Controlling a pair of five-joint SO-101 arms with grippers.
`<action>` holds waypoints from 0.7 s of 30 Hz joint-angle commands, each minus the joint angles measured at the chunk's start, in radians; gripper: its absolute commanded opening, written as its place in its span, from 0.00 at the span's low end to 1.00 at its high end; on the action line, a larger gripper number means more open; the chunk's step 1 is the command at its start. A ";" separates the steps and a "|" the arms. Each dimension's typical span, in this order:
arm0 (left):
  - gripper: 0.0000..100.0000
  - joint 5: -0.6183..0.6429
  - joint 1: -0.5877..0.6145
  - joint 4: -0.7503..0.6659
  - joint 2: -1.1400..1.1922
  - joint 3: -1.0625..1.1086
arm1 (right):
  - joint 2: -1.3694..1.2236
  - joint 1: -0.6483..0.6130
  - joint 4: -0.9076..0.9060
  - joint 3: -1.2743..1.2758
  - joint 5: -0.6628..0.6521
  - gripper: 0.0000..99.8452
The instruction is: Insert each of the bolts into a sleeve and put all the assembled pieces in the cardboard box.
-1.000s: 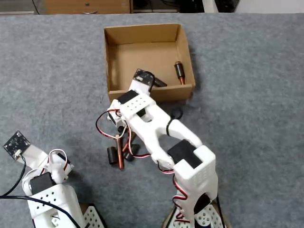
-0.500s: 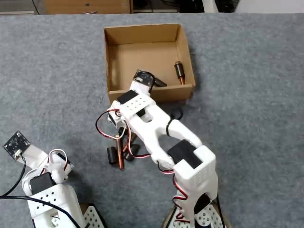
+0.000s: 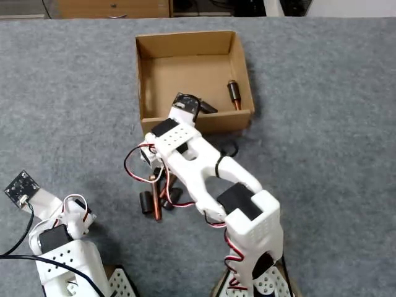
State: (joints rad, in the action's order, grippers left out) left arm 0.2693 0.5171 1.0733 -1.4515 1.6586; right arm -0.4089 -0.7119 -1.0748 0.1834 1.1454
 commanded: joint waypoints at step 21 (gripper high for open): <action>0.02 0.000 -0.012 0.008 -0.001 -0.040 | -0.010 -0.008 -0.462 -0.627 -0.195 0.00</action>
State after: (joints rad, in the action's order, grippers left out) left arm 0.2693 0.5171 1.0733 -1.4515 1.6586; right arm -0.4273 -0.7288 -1.4661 -0.3322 0.9904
